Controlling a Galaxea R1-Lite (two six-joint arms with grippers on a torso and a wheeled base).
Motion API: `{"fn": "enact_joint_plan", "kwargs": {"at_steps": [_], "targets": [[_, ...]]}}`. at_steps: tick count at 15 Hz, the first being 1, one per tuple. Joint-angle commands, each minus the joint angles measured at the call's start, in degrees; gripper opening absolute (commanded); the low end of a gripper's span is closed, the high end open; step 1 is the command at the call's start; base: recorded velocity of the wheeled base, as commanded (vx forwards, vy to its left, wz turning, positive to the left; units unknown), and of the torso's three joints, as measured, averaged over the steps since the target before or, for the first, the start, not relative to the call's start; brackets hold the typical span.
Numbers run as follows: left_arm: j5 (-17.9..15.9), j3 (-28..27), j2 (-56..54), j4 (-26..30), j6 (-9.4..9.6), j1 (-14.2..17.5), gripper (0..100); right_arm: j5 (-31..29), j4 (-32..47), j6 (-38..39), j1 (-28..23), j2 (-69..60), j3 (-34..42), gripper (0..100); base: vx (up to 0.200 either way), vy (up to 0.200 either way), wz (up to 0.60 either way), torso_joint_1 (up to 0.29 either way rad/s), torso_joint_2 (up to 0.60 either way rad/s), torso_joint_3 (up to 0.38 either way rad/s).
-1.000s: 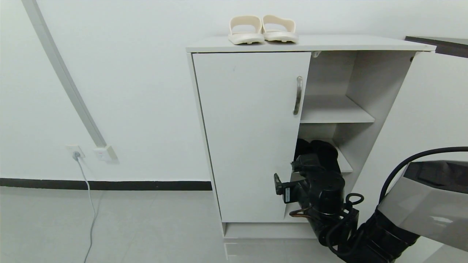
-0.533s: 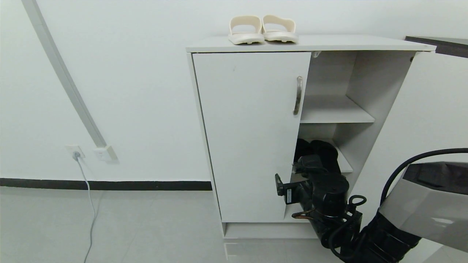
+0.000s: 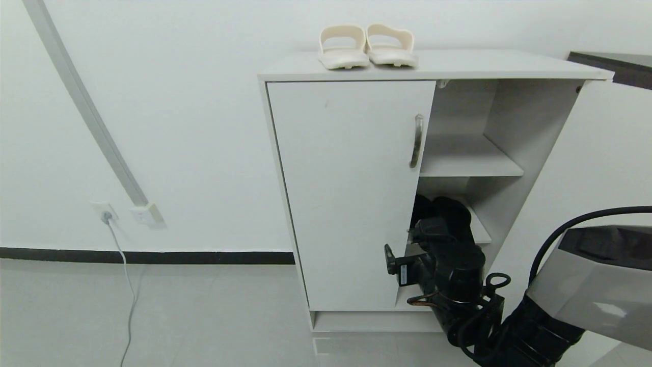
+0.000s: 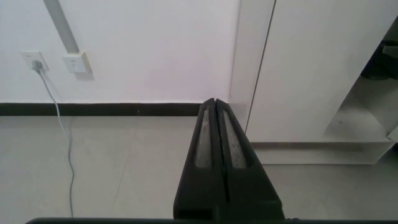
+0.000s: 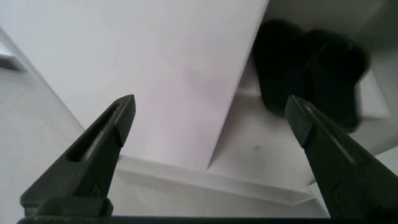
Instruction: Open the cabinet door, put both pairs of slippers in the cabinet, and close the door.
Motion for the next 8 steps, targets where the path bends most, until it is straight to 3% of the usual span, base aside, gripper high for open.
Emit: {"fn": "enact_joint_plan", "kwargs": {"at_steps": [1,8], "targets": [[0.01,-0.02,0.07,-0.10,0.02,-0.01,0,0.04,-0.06,-0.01,0.20,-0.52,-0.09,100,0.000,0.000,0.00,0.036,-0.56,-0.369],[0.01,-0.02,0.07,-0.10,0.02,-0.01,0,1.18,0.38,-1.41,1.61,-3.68,-0.45,100,0.000,0.000,0.00,0.100,-0.48,-0.354]]}}
